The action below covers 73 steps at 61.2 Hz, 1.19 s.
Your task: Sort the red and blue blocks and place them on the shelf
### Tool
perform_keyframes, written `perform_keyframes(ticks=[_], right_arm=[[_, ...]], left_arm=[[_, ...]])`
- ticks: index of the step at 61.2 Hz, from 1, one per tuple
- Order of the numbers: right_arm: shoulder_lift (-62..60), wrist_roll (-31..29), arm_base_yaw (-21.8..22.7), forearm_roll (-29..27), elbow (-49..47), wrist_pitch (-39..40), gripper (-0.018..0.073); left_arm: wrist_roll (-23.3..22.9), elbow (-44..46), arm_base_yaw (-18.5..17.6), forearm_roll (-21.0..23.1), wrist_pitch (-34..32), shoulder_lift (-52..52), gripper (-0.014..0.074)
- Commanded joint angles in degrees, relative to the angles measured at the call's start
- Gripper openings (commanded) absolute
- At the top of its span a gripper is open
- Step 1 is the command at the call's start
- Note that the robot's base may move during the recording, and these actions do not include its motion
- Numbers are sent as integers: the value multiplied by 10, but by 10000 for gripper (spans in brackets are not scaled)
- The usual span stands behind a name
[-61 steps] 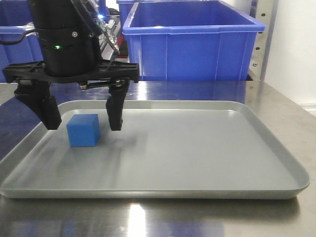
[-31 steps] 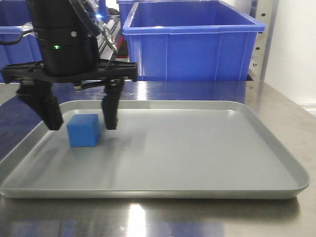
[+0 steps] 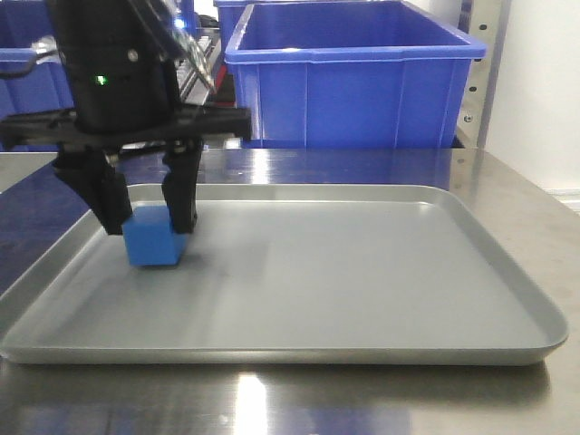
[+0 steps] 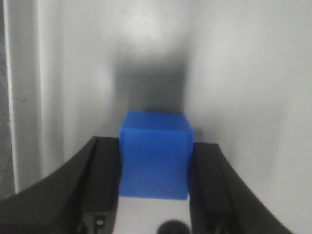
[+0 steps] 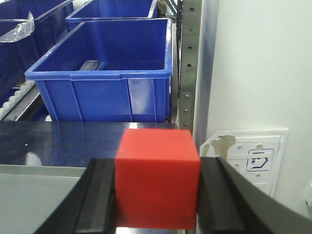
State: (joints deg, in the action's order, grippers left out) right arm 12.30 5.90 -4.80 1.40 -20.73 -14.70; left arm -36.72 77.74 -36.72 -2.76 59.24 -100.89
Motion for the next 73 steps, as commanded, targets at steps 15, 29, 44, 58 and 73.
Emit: perform_keyframes(ticks=[15, 29, 44, 58, 73], right_arm=[[6, -3, 0, 6, -15, 54, 69], [6, -3, 0, 6, -15, 54, 69], [6, -3, 0, 6, -15, 54, 69], [6, -3, 0, 6, -15, 54, 69], [6, -3, 0, 6, -15, 54, 69]], left_arm=[[407, 13, 19, 189, 21, 106, 135], [500, -51, 40, 240, -90, 185, 135], [500, -184, 74, 232, -277, 308, 135], [500, -303, 125, 202, -423, 431, 134], [489, -413, 183, 169, -540, 558, 129]])
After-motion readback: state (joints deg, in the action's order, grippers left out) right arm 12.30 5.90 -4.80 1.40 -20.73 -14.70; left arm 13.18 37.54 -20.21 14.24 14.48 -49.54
